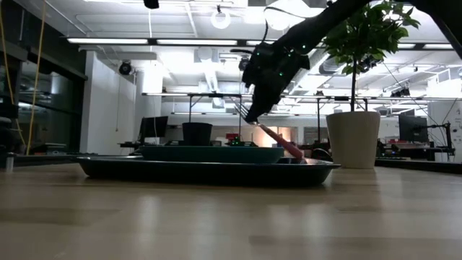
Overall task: Pick and place plate/cup/fork/spoon on tray
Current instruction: Put the pink fork on the black serving tray to the bottom of the blue spoon
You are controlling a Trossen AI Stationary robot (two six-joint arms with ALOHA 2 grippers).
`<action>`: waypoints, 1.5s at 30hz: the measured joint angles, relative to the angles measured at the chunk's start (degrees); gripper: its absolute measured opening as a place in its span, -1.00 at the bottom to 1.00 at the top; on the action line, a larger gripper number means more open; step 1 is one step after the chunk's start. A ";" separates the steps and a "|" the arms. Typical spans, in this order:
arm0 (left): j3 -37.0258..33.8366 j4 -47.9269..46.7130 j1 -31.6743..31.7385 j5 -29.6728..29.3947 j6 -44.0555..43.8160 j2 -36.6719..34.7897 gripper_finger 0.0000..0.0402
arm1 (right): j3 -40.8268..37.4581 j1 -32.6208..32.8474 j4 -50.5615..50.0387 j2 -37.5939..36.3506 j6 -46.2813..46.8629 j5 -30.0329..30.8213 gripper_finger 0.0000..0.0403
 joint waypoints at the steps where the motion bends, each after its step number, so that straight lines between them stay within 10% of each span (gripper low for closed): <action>1: 0.00 -0.01 0.00 0.00 0.00 0.00 -0.03 | -0.02 0.00 0.11 0.25 -0.79 -0.39 -1.00; 29: 0.00 -0.08 -0.02 0.02 -1.33 0.00 -0.03 | -0.15 -0.26 5.03 9.42 -1.52 7.74 -1.00; 45: -0.02 -0.41 -0.02 0.02 -1.32 0.00 -0.03 | -0.20 -1.60 8.70 10.26 14.77 3.03 -1.00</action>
